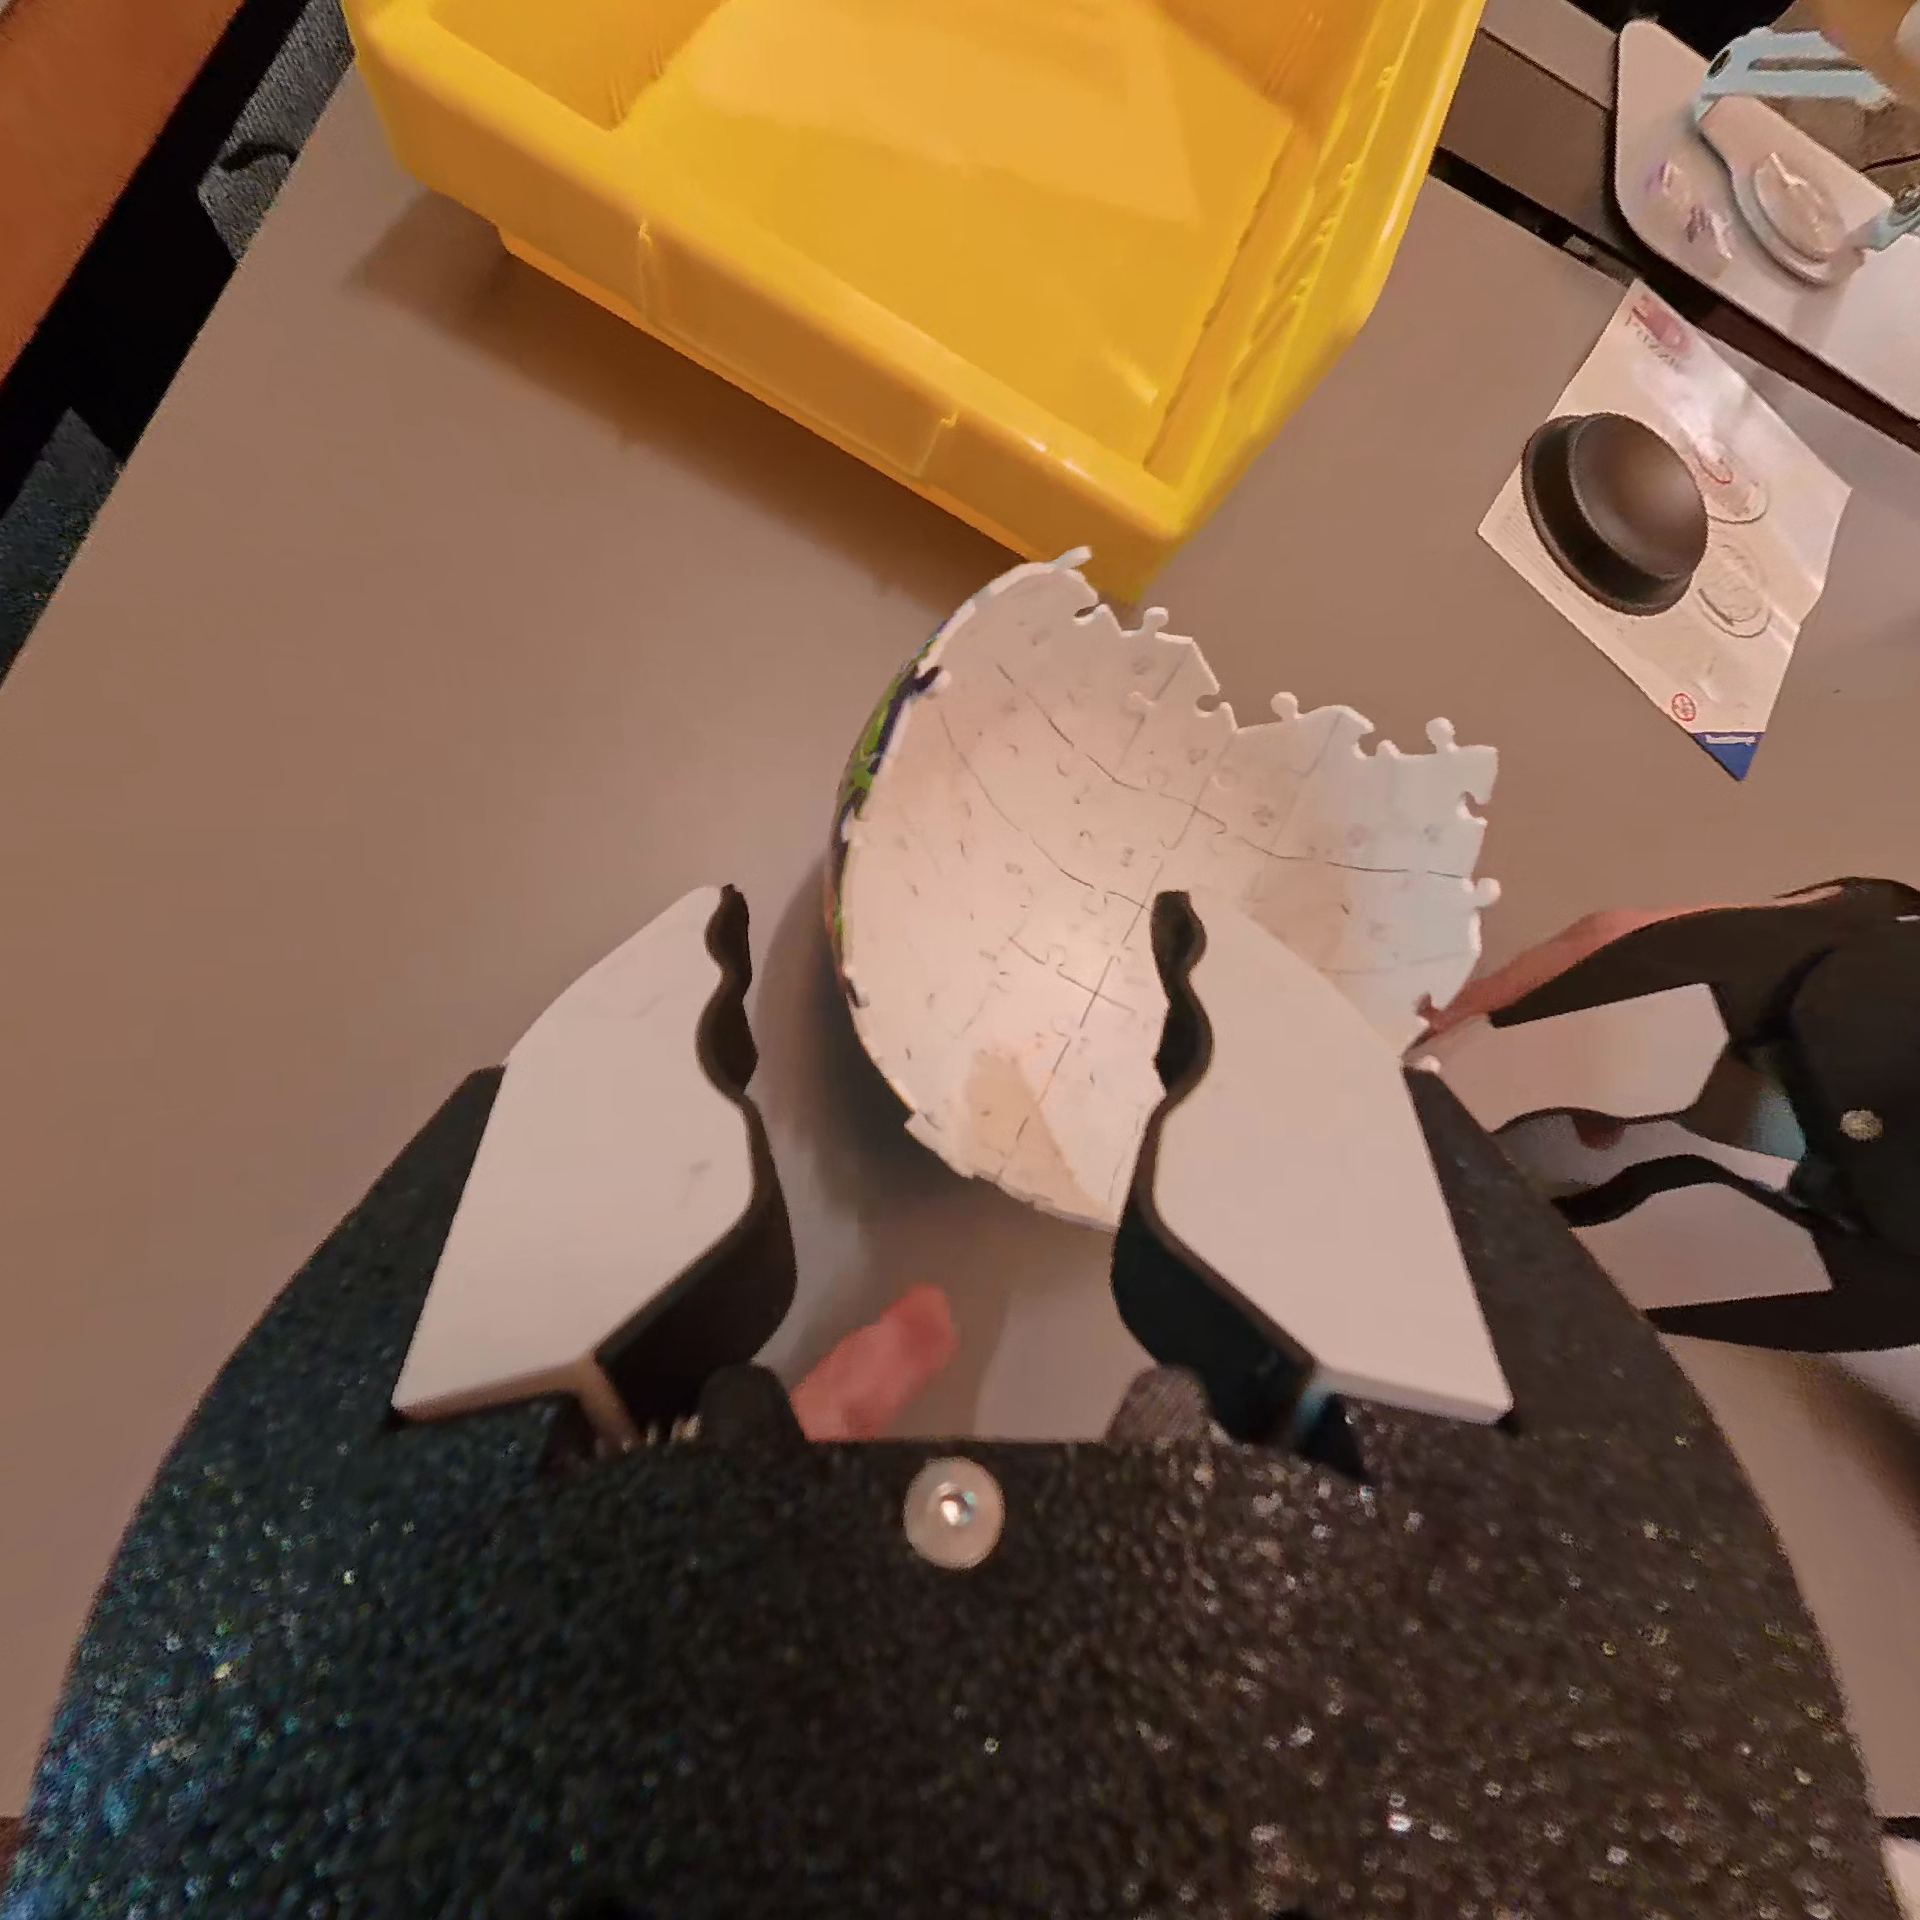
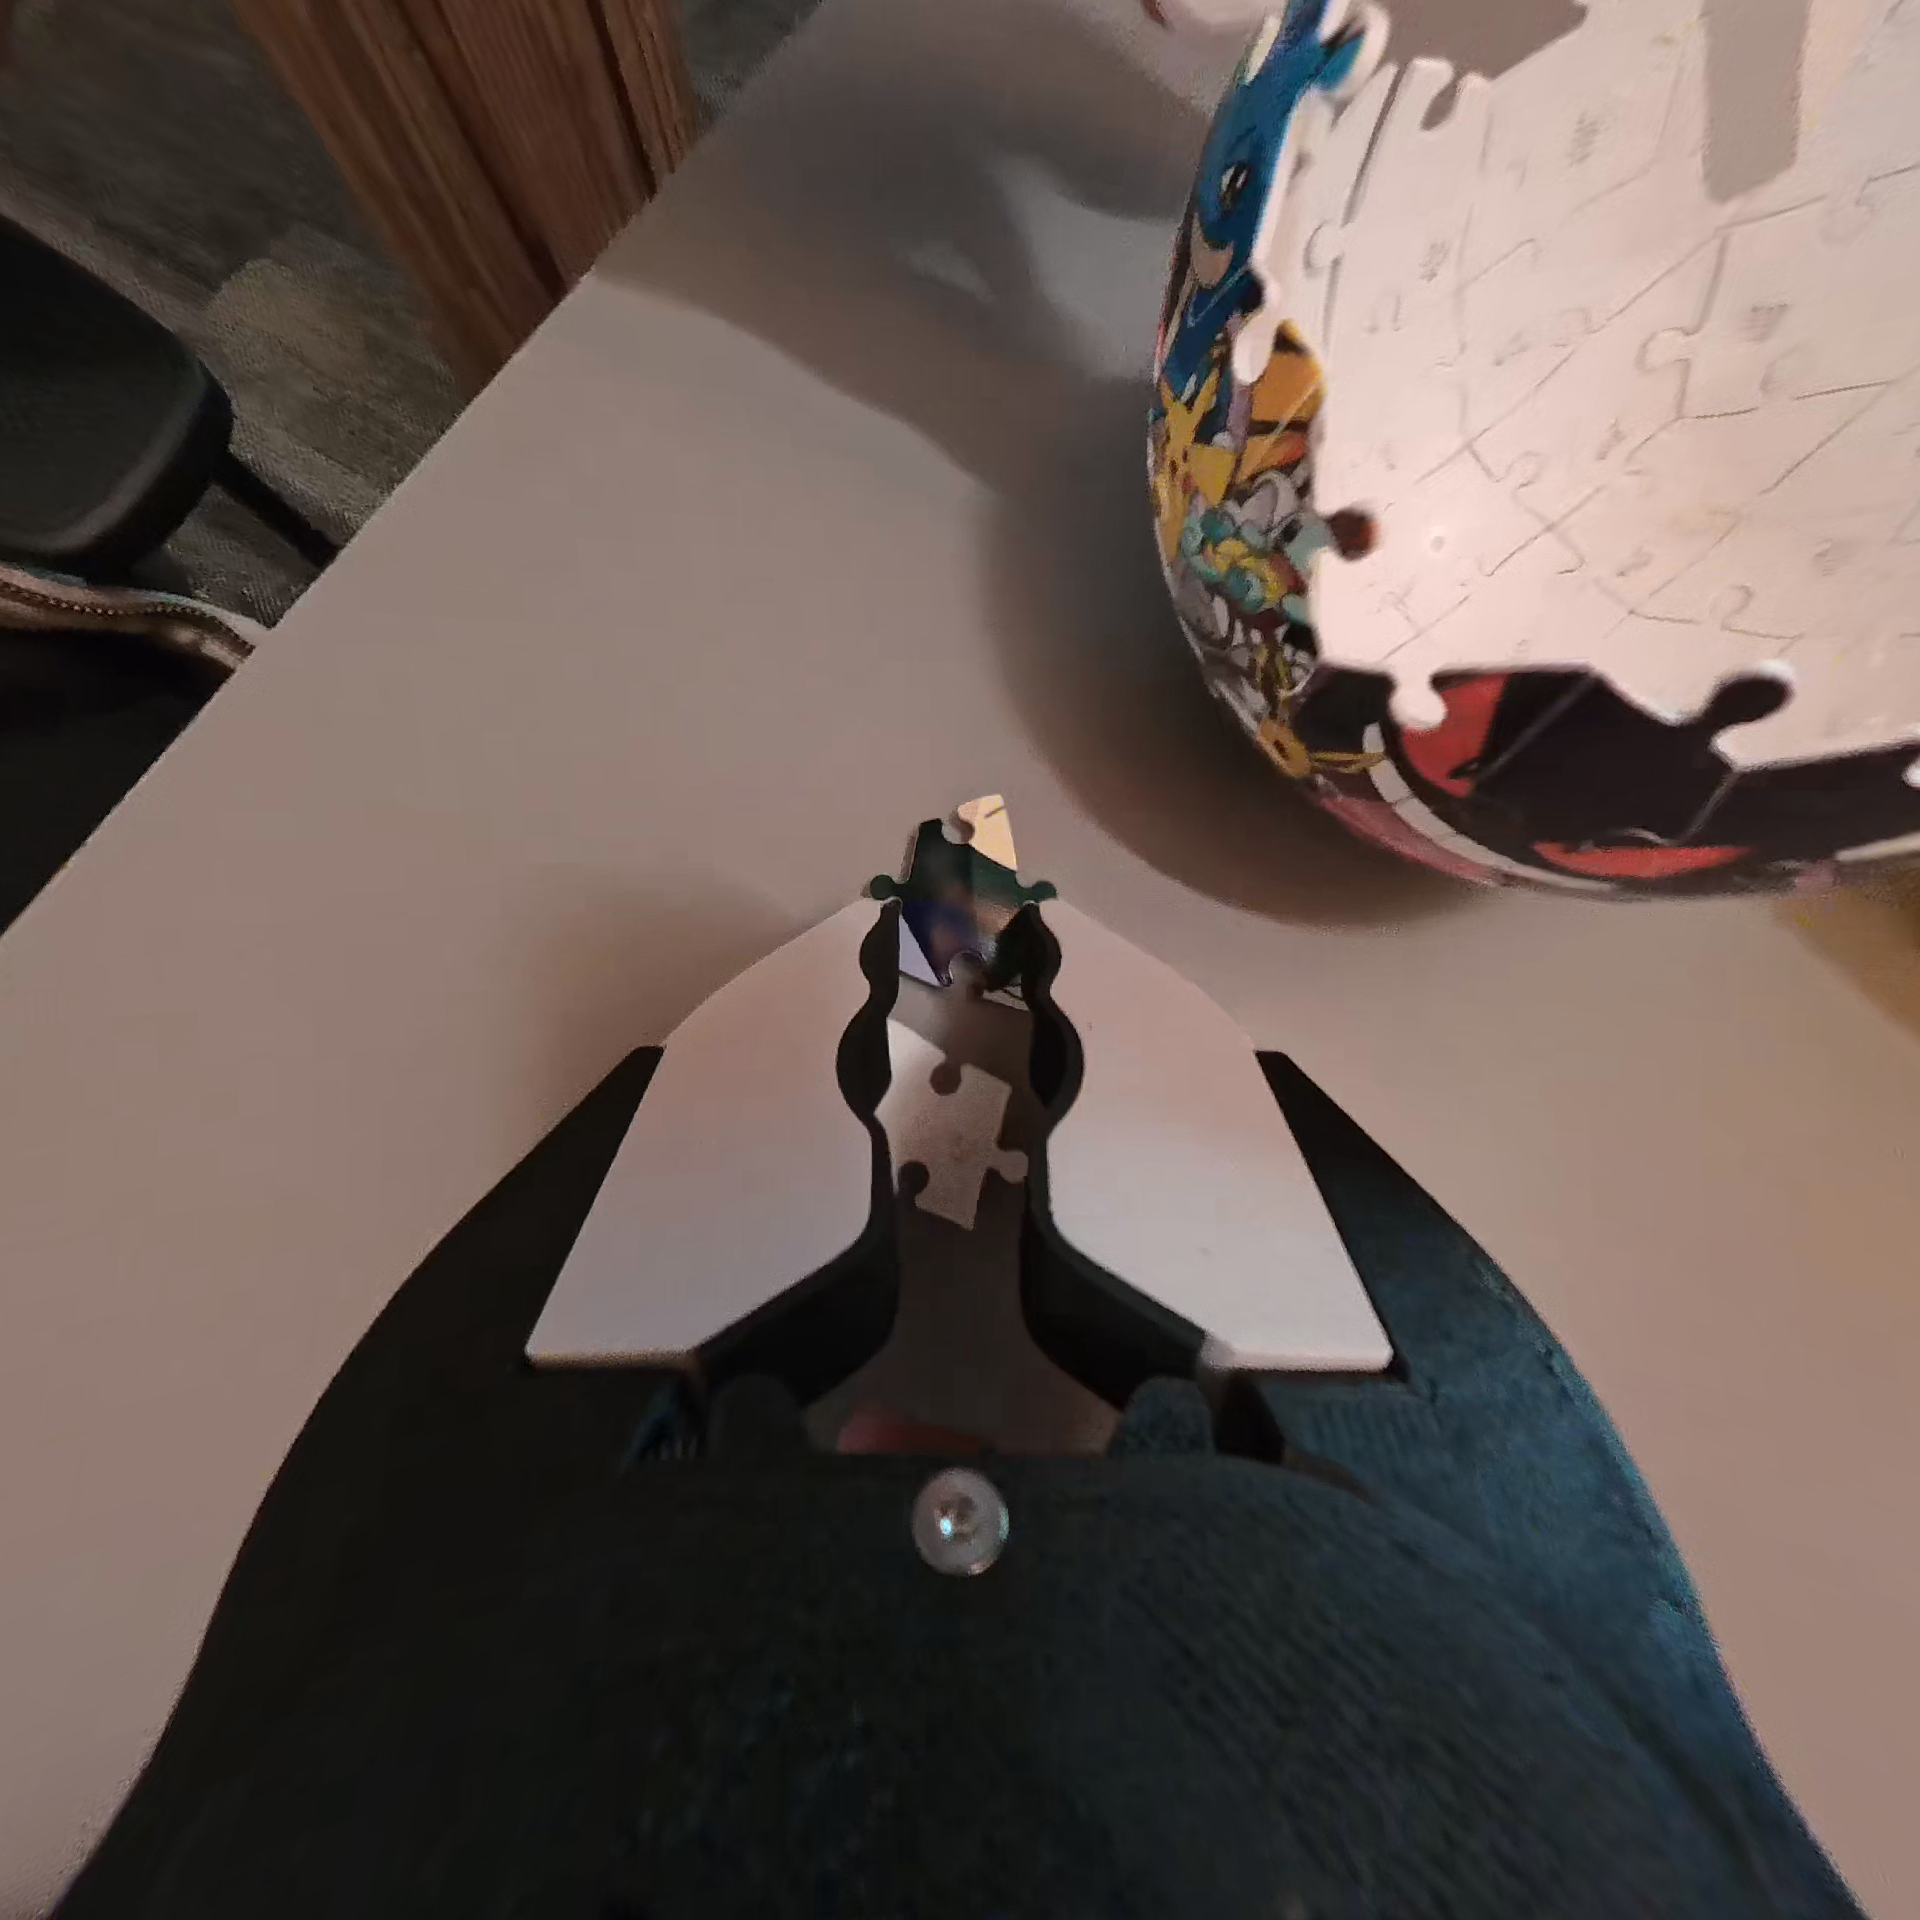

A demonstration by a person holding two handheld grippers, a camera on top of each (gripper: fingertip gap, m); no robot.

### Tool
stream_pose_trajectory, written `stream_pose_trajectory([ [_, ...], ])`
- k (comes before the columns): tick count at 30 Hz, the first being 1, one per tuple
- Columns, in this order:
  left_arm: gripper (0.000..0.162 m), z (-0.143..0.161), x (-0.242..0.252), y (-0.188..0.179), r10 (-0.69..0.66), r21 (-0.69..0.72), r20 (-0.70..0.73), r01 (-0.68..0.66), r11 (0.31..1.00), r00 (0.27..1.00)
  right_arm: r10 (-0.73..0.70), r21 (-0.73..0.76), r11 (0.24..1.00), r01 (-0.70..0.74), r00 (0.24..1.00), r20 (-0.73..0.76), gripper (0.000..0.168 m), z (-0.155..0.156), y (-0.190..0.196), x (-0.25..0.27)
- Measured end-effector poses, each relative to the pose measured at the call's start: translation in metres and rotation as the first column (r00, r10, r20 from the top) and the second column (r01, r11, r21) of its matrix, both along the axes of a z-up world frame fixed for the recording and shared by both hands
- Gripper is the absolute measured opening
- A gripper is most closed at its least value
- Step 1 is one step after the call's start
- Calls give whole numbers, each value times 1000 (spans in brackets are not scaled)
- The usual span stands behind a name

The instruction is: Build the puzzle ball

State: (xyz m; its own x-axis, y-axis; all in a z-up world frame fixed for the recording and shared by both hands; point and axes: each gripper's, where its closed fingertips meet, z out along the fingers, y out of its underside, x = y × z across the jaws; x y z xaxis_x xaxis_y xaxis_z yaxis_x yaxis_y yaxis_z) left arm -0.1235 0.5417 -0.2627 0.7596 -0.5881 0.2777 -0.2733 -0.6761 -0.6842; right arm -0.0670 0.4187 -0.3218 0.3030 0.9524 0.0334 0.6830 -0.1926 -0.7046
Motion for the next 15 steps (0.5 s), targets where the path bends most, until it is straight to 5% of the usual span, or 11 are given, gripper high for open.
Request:
stream_pose_trajectory([
  [8, 78, 16, 1, 3, -11, 81, 22, 9, 997, 1000, -133, -136, 987, 90, 926, -354, 22, 61, 6, 20],
  [15, 75, 43, -7, 12, 33, 287, -52, -17, 958, 998, -419, -460, 886, 55, 520, -745, 22, 128, 30, 41],
])
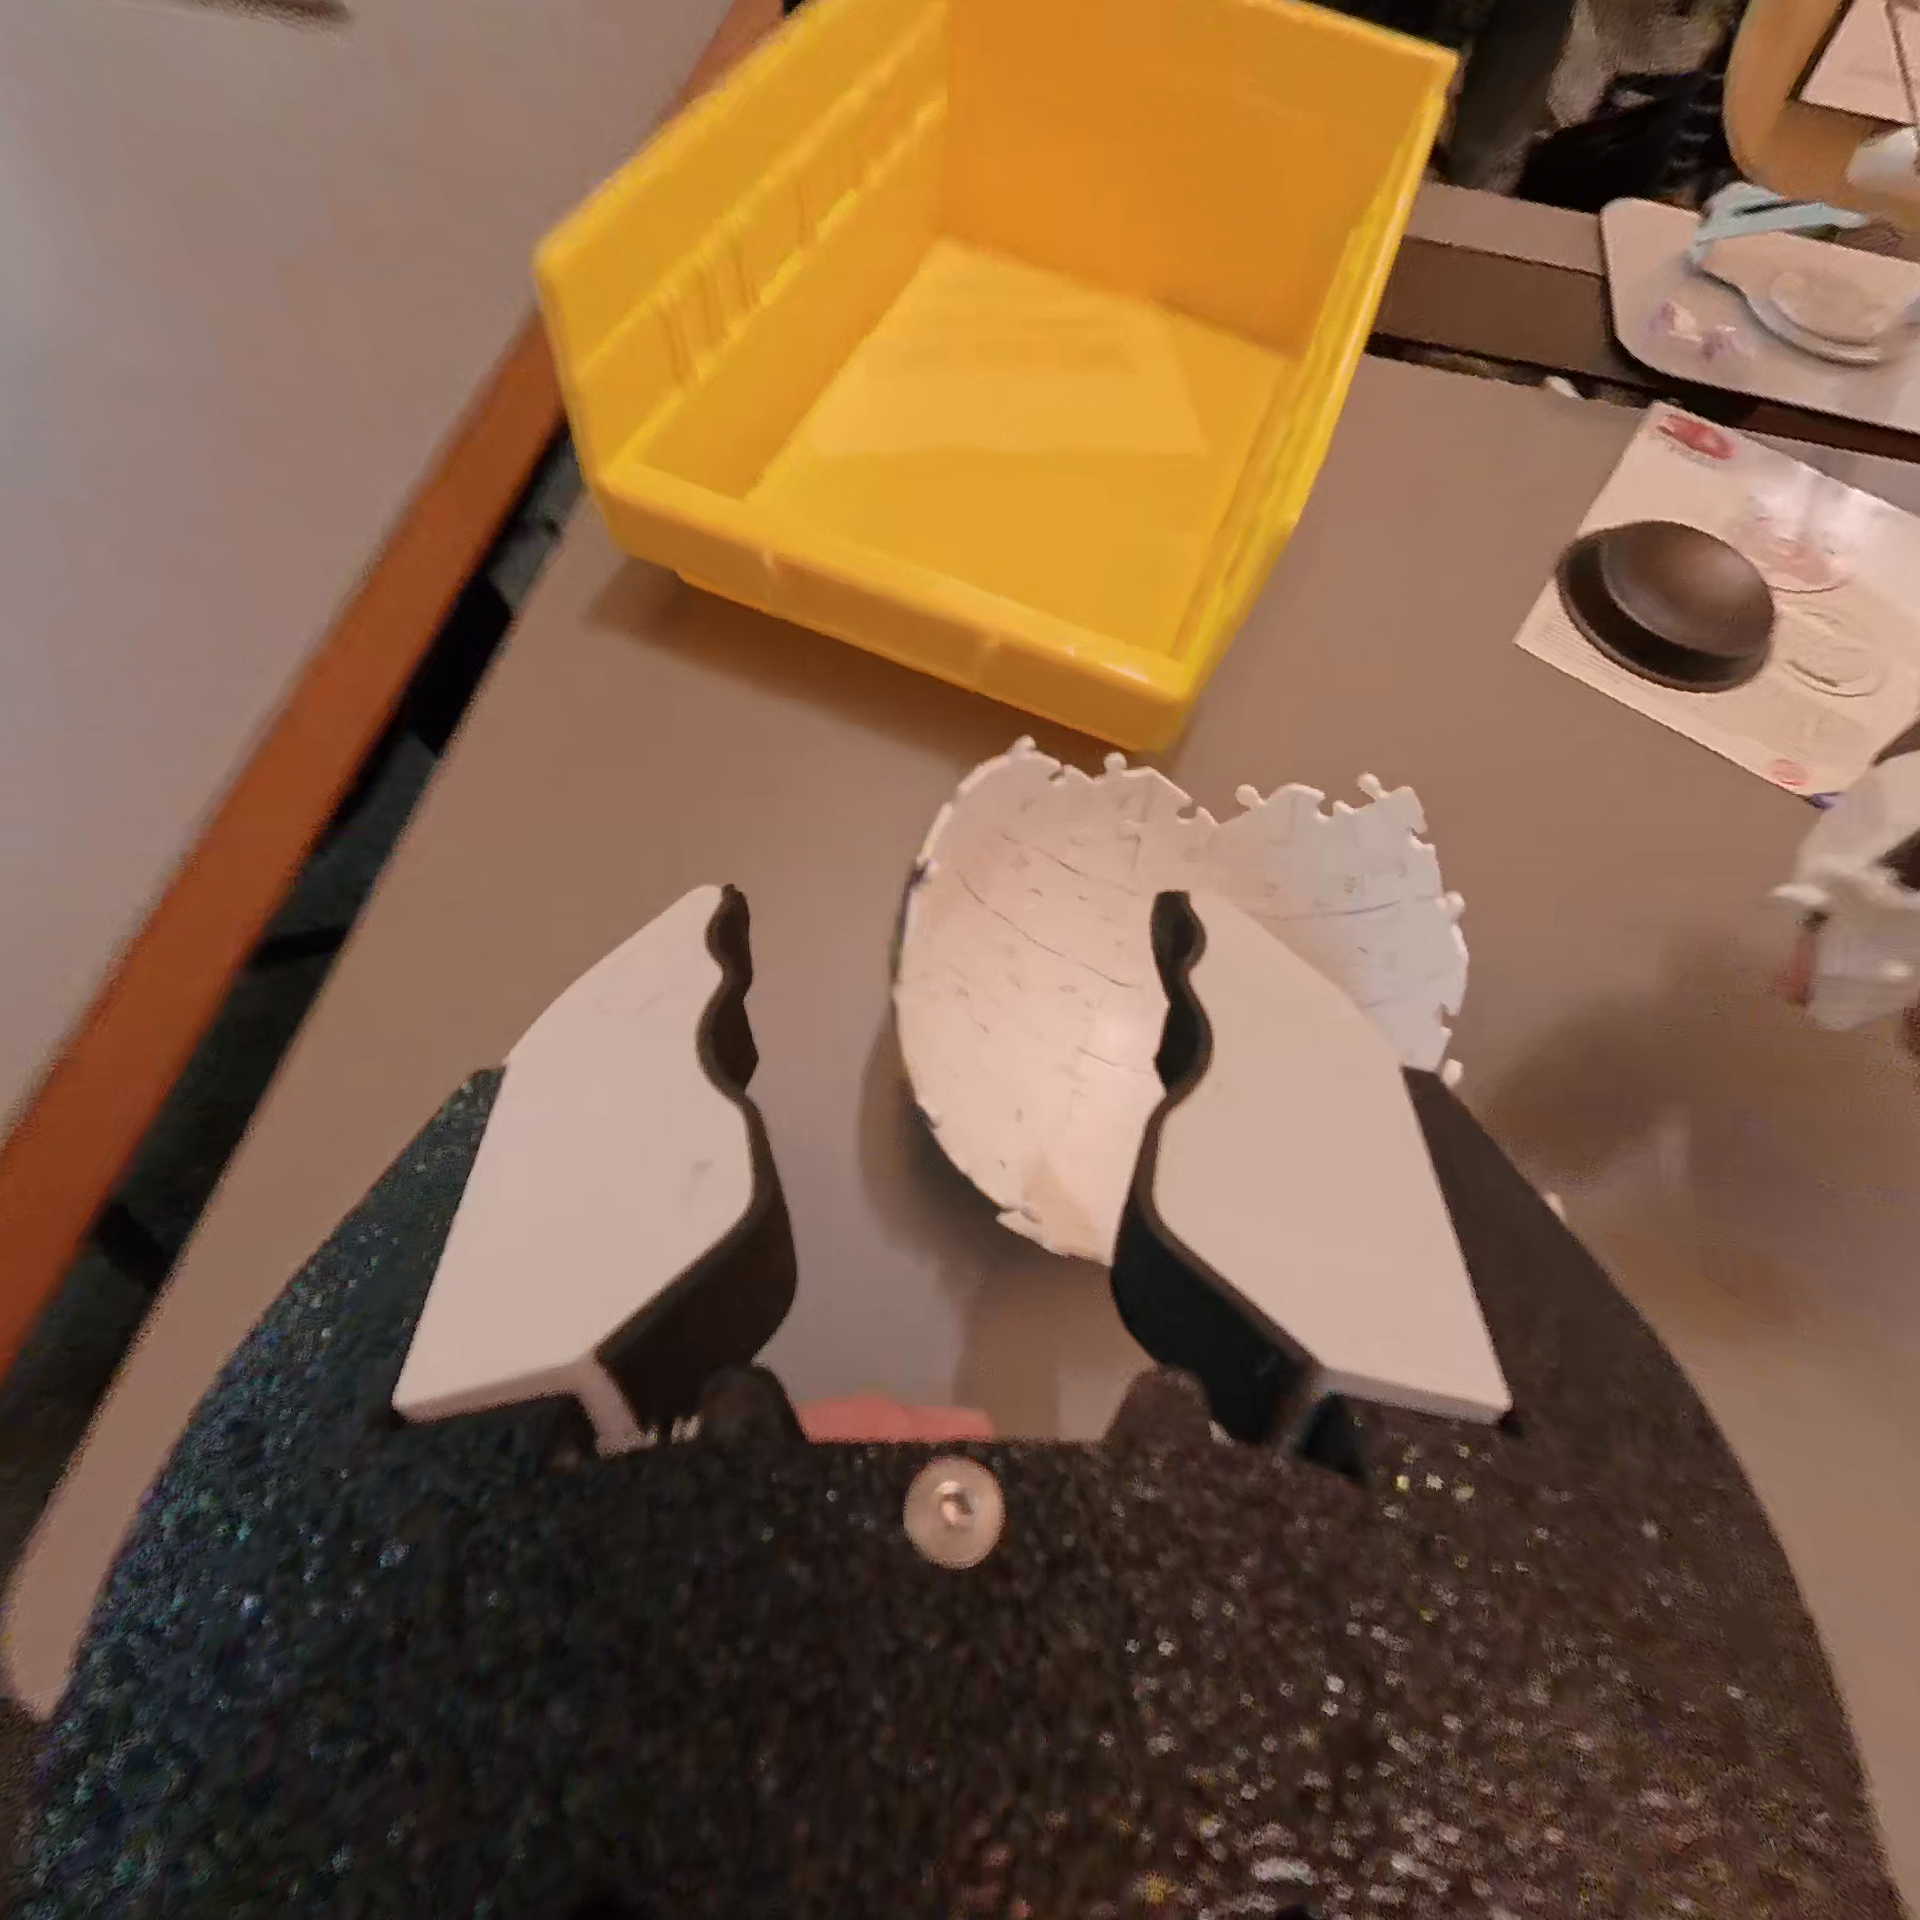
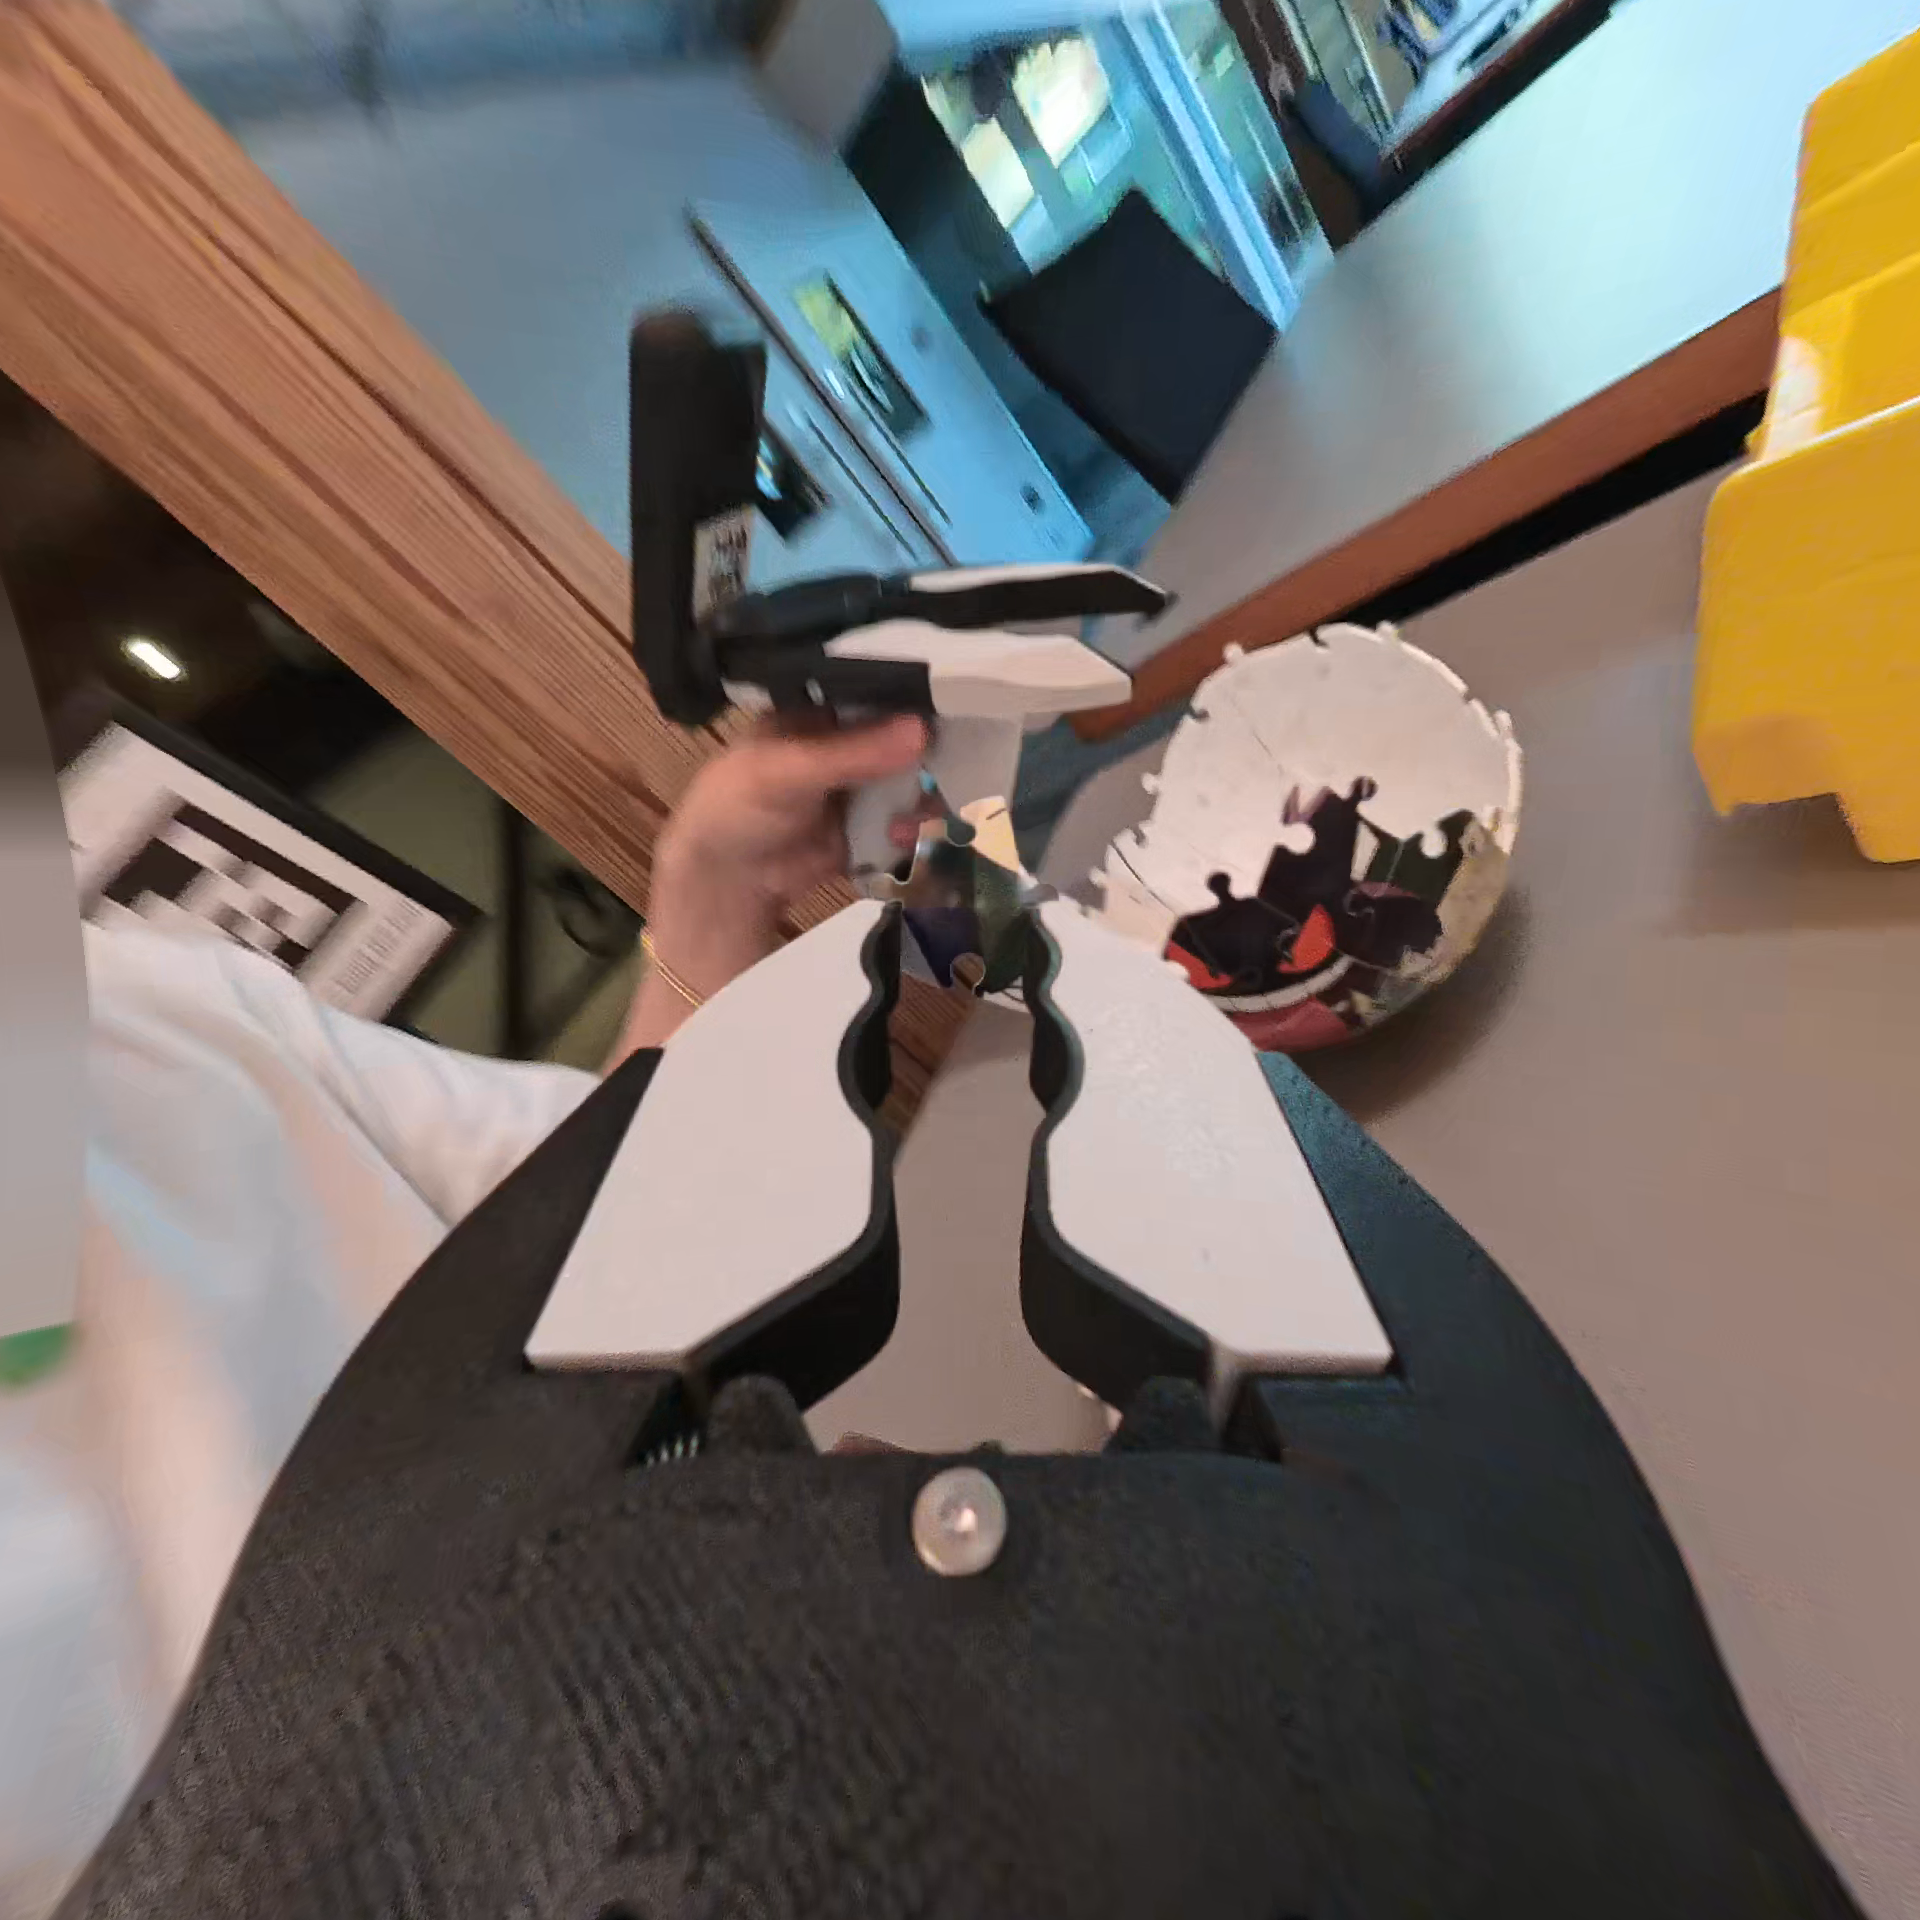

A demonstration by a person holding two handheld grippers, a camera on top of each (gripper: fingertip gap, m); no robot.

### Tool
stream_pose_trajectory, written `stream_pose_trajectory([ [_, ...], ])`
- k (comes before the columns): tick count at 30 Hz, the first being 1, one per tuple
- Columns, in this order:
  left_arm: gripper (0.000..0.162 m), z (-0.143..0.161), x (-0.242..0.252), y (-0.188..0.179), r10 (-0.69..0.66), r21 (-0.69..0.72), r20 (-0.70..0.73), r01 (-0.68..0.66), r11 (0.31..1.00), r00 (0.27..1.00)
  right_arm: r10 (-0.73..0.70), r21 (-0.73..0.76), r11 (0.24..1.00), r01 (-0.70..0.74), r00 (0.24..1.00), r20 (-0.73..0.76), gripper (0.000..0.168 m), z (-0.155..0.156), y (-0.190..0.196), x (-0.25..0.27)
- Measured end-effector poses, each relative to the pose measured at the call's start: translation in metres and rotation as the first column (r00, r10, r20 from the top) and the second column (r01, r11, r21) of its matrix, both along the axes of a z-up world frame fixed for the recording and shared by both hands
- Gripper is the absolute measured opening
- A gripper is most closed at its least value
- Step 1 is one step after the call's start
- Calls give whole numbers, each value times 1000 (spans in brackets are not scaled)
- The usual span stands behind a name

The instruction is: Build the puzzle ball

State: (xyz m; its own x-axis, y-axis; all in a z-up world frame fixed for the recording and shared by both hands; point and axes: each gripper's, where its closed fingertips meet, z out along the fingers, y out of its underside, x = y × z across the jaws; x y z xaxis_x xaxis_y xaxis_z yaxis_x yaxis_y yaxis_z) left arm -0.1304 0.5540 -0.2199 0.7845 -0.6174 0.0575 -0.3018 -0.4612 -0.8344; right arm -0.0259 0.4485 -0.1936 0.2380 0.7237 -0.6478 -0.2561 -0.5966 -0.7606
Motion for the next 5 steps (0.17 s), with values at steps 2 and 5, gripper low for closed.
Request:
stream_pose_trajectory([
  [2, 68, 20, -1, -1, -7, 112, -9, 8, 994, 1000, 4, -64, 998, -14, 988, -155, 22, 13, 1, 8],
  [5, 52, 51, 17, -24, -144, 232, 46, 130, 964, 988, 44, -116, 989, -97, 919, -392, 22, 35, -1, 18],
])
